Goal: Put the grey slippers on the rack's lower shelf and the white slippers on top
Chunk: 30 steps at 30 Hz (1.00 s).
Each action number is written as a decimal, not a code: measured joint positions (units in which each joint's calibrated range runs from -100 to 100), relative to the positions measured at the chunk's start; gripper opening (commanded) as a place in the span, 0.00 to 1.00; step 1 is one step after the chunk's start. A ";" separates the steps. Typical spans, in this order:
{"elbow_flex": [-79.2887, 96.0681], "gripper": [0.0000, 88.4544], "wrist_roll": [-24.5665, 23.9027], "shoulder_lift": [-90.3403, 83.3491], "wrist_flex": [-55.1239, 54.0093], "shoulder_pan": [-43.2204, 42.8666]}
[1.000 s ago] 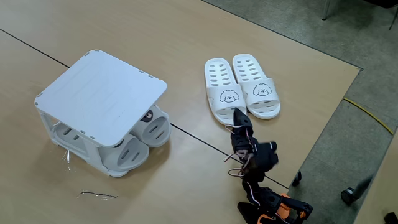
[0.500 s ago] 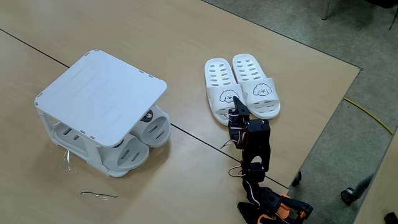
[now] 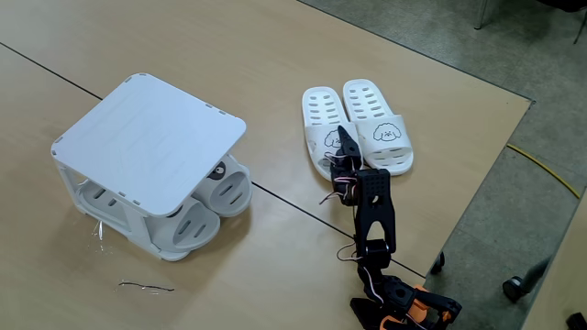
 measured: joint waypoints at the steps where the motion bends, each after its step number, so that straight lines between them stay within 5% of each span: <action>1: -2.07 0.32 0.00 1.40 0.00 0.00; 5: -8.81 0.29 0.00 7.09 0.00 -0.67; 8: -15.54 0.00 0.00 12.21 0.00 -1.80; 19: -23.81 0.01 0.00 8.16 2.58 -0.97; 30: -14.47 0.01 0.00 -40.66 37.85 -0.22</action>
